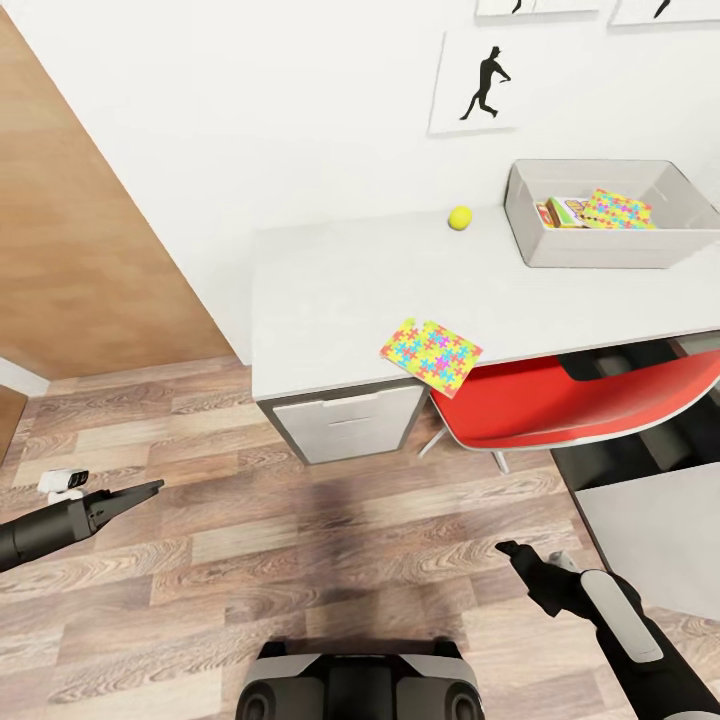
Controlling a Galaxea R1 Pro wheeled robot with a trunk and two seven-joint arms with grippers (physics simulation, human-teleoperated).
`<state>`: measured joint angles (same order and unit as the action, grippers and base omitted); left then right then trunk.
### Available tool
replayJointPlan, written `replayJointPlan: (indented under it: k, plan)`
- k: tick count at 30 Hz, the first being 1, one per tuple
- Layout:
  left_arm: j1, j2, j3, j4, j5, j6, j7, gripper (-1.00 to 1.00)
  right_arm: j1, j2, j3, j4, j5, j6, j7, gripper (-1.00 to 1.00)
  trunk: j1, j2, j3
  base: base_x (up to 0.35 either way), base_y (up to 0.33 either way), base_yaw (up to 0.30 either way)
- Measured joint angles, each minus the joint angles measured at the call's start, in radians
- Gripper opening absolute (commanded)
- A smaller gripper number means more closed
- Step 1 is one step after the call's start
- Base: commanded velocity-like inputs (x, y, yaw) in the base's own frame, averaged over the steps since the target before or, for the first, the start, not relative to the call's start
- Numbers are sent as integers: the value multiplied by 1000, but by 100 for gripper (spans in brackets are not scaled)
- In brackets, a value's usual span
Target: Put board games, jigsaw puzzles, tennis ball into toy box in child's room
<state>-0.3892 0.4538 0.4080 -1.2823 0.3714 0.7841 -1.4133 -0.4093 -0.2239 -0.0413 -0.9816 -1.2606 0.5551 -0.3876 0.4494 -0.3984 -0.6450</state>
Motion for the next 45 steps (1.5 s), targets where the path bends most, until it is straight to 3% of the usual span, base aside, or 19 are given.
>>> replayJointPlan:
  k: [7, 9, 14, 34, 41, 45]
  plan:
    - [0, 0, 0, 0, 0, 0, 0, 100, 0, 0, -2, 0, -2, 0, 0, 100, 0, 0, 0, 0, 0, 0]
    - [0, 0, 0, 0, 0, 0, 0, 100, 1, 1, -26, 0, -2, 0, 0, 100, 0, 0, 0, 0, 0, 0]
    - [0, 0, 0, 0, 0, 0, 1, 100, 0, 1, -39, 0, -2, 0, 0, 100, 0, 0, 0, 0, 0, 0]
    - [0, 0, 0, 1, 1, 1, 0, 100, 1, 2, -48, 43, -3, -2, 4, 100, 0, 0, 25, -52, 56, -70]
    - [0, 0, 0, 2, 1, 0, 0, 100, 1, 1, -52, 68, -1, -7, 102, 100, 0, 0, 36, -18, 30, -110]
    - [0, 0, 1, 2, 1, 0, 0, 100, 1, 1, -51, 86, -1, -27, 120, 100, 0, 0, 42, 50, 3, -113]
